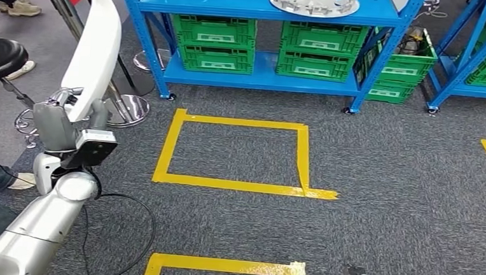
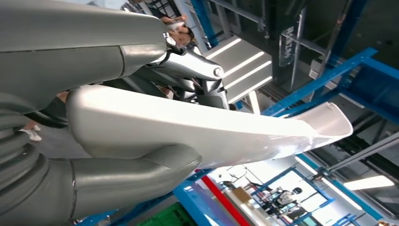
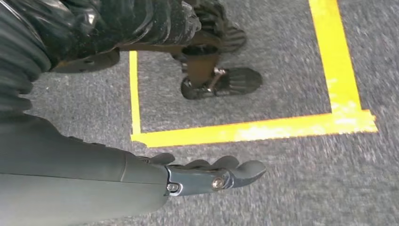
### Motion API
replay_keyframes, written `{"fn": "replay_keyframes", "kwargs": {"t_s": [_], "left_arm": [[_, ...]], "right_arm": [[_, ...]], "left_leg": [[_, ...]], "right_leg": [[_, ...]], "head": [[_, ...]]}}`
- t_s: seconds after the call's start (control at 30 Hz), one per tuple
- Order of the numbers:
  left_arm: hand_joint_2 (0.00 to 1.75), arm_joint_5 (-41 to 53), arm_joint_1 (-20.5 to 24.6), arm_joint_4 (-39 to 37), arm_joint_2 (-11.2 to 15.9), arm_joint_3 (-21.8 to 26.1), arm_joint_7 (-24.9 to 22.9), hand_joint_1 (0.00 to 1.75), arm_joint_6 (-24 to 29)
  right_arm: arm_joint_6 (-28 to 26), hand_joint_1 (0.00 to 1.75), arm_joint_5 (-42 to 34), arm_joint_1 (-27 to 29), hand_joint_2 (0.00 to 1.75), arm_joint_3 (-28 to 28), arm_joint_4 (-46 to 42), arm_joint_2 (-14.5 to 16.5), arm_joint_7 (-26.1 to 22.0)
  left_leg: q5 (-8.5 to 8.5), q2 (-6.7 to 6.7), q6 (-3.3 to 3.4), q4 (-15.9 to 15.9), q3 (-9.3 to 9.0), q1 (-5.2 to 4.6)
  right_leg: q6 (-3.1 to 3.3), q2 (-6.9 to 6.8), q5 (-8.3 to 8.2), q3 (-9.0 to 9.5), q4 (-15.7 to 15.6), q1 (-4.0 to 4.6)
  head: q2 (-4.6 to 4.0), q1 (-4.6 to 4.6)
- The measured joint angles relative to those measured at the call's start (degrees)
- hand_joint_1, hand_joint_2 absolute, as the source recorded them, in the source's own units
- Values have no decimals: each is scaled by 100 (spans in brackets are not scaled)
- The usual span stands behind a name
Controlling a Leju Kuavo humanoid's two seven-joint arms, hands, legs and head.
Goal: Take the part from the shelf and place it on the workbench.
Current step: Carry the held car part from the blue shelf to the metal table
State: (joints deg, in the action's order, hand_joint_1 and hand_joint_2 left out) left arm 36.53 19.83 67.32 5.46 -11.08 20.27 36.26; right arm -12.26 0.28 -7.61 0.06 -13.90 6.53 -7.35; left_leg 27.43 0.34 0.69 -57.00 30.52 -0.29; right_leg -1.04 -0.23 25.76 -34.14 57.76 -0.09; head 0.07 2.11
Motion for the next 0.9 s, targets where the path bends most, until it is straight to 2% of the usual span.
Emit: {"fn": "replay_keyframes", "kwargs": {"t_s": [0.03, 0.07, 0.1, 0.17, 0.2, 0.23, 0.27, 0.33, 0.37, 0.4, 0.47, 0.53, 0.6, 0.67, 0.7, 0.73, 0.77, 0.83, 0.87, 0.9], "left_arm": [[175, 0, 2, 0, -6, -6, 1, 175, -3], [175, 1, 4, 0, -14, -14, 2, 175, -6], [175, 1, 4, 0, -22, -21, 2, 175, -12], [175, 2, 2, 0, -30, -30, 4, 175, -27], [175, 3, -5, 0, -31, -33, 4, 175, -36], [175, 4, -13, 0, -32, -37, 4, 175, -42], [175, 5, -21, 0, -32, -42, 4, 175, -46], [175, 6, -28, 0, -31, -46, 4, 175, -48], [175, 6, -23, 0, -30, -46, 4, 175, -48], [175, 7, -17, 0, -30, -47, 4, 175, -48], [175, 8, -13, 0, -30, -51, 5, 175, -48], [175, 13, -17, 0, -29, -62, 6, 175, -51], [175, 23, -9, 0, -10, -72, 6, 175, -62], [175, 41, -4, -2, 8, -77, 5, 175, -80], [175, 51, -6, -4, 11, -80, 2, 175, -87], [175, 60, -10, -7, 14, -83, -4, 175, -92], [175, 66, -12, -8, 18, -86, -11, 175, -93], [175, 74, -6, -9, 33, -91, -29, 175, -93], [175, 78, 2, -8, 42, -94, -35, 175, -93], [175, 82, 14, -7, 51, -98, -40, 175, -94]], "right_arm": [[1, 0, -1, 4, 175, -1, 1, -1, 3], [3, 0, -1, 5, 175, -2, 1, -1, 7], [8, 0, -2, 6, 175, -4, 2, -2, 15], [28, 0, -5, 19, 175, -7, 2, -2, 28], [43, 0, -9, 30, 175, -8, 2, -2, 31], [53, 0, -13, 41, 175, -10, 2, -2, 31], [60, 0, -16, 47, 175, -13, 2, -2, 30], [63, 0, -19, 44, 175, -21, 2, -2, 27], [63, 0, -19, 38, 175, -25, 2, -2, 24], [64, 0, -19, 35, 175, -28, 2, -2, 20], [66, 0, -20, 43, 175, -31, 2, -2, 17], [76, 0, -36, 53, 87, -38, 2, -3, 16], [120, 0, -79, 46, 0, -63, 2, -4, 10], [184, 0, -141, 48, 0, -101, 2, -4, -1], [213, 0, -177, 56, 0, -126, 2, -4, -8], [237, 0, -208, 63, 0, -152, 2, -4, -20], [254, 0, -239, 68, 0, -183, 2, -4, -40], [297, 0, -300, 69, 0, -252, 2, -4, -91], [317, 0, -339, 68, 0, -291, 2, -4, -117], [345, 0, -384, 69, 0, -334, 2, -4, -142]], "left_leg": [[-27, 6, 33, 38, 9, 13], [-64, 12, 69, 67, 27, 28], [-103, 18, 99, 86, 53, 40], [-159, 19, 128, 77, 138, 34], [-184, 19, 129, 67, 182, 32], [-205, 18, 124, 54, 221, 31], [-220, 16, 115, 39, 252, 32], [-236, 14, 88, 1, 291, 29], [-240, 14, 69, -33, 315, 18], [-250, 15, 42, -59, 343, 7], [-283, 15, -21, -91, 393, -6], [-253, 7, -82, -132, 429, 4], [15, -3, -144, -498, 577, 19], [415, -5, -196, -1247, 869, 35], [541, -5, -209, -1569, 990, 41], [569, -5, -212, -1728, 1036, 44], [483, -5, -204, -1653, 970, 46], [124, -6, -156, -941, 577, 42], [-13, -7, -124, -554, 377, 30], [-80, -7, -94, -269, 242, 18]], "right_leg": [[-29, 5, 55, -48, 55, -1], [-56, 11, 177, -129, 203, 0], [-81, 17, 364, -258, 473, -4], [-127, 19, 758, -570, 1224, -12], [-143, 18, 857, -674, 1505, -15], [-154, 17, 849, -679, 1590, -16], [-156, 17, 737, -563, 1438, -16], [-143, 16, 417, -97, 678, -19], [-125, 20, 321, 118, 315, -19], [-102, 23, 281, 245, 92, -16], [-48, 29, 278, 284, 5, -4], [32, 22, 234, 258, 6, -19], [114, 17, 183, 233, -17, -42], [145, 17, 155, 191, -12, -39], [147, 16, 146, 170, -6, -37], [145, 15, 137, 151, 2, -36], [141, 15, 131, 138, 11, -36], [132, 17, 124, 130, 24, -34], [116, 18, 118, 120, 31, -24], [94, 18, 107, 99, 36, -16]], "head": [[0, -4], [0, -16], [0, -27], [0, -44], [0, -43], [0, -44], [0, -44], [0, -44], [0, -43], [0, -40], [0, -37], [0, -38], [0, -17], [0, 3], [0, 4], [0, 3], [0, 4], [0, 3], [0, 1], [0, 2]]}}
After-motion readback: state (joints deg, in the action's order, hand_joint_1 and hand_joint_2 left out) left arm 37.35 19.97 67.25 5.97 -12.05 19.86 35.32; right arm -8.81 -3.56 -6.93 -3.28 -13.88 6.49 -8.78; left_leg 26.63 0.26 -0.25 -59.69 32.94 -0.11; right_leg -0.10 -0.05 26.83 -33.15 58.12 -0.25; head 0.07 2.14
